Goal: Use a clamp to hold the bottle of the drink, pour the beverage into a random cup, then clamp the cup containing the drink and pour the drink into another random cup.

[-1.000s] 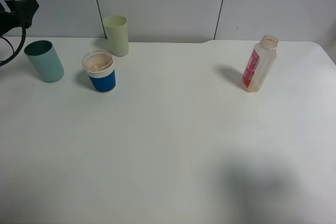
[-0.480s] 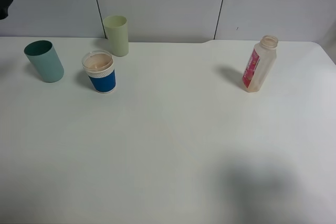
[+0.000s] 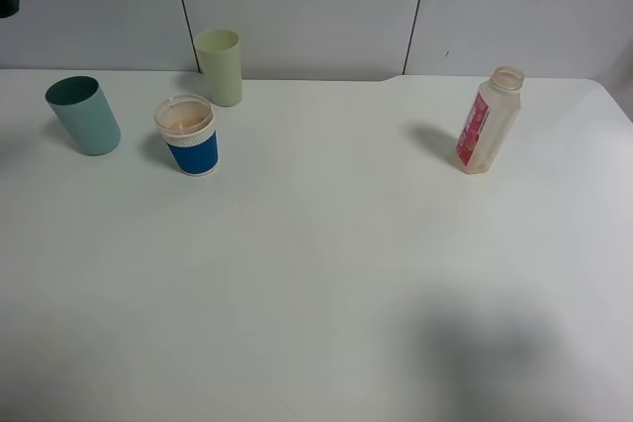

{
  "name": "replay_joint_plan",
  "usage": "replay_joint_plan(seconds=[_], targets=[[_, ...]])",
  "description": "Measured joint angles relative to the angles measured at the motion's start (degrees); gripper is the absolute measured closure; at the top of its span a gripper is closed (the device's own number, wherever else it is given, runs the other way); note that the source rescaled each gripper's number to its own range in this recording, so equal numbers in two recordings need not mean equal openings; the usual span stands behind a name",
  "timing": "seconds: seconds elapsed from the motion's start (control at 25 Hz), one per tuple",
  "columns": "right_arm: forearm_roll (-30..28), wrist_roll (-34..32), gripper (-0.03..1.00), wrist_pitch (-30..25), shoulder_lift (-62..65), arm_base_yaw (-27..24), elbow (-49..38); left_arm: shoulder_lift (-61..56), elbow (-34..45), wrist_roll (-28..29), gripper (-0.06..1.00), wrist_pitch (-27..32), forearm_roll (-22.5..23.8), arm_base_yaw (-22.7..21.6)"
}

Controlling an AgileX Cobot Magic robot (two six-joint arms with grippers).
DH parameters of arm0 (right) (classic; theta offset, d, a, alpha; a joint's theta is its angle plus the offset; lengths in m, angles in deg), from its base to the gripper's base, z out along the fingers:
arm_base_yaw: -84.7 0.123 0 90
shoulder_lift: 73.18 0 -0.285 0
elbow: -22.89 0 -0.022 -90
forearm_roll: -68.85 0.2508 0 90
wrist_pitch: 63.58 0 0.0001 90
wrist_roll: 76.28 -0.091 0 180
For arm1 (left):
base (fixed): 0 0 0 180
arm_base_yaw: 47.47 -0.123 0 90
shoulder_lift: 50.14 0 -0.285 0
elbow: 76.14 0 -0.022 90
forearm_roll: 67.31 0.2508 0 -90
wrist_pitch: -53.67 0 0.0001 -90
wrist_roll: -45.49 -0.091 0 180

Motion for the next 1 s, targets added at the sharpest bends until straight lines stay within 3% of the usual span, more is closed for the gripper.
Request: replay_joint_plan(seconds=[0.12, 0.16, 0.36, 0.56, 0.76, 1.0], targets=[[0.0, 0.0, 0.3, 0.0, 0.0, 0.0, 0.0, -5.3, 0.0, -3.25, 0.06, 8.96, -3.6, 3.69], [0.0, 0.0, 0.3, 0.0, 0.0, 0.0, 0.0, -5.3, 0.0, -3.25, 0.06, 8.96, -3.6, 3.69], [0.0, 0.0, 0.3, 0.0, 0.0, 0.0, 0.0, -13.26, 0.09, -3.85, -0.03, 23.78, -5.44, 4.78], [0.0, 0.0, 0.3, 0.0, 0.0, 0.0, 0.0, -18.94, 0.18, -3.85, -0.04, 28.22, -5.56, 4.78], [0.0, 0.0, 0.3, 0.0, 0.0, 0.0, 0.0, -33.18, 0.64, -7.34, -0.04, 41.17, -5.56, 4.82], [0.0, 0.0, 0.3, 0.0, 0.0, 0.0, 0.0, -38.53, 0.64, -8.84, -0.05, 47.95, -5.41, 4.82]])
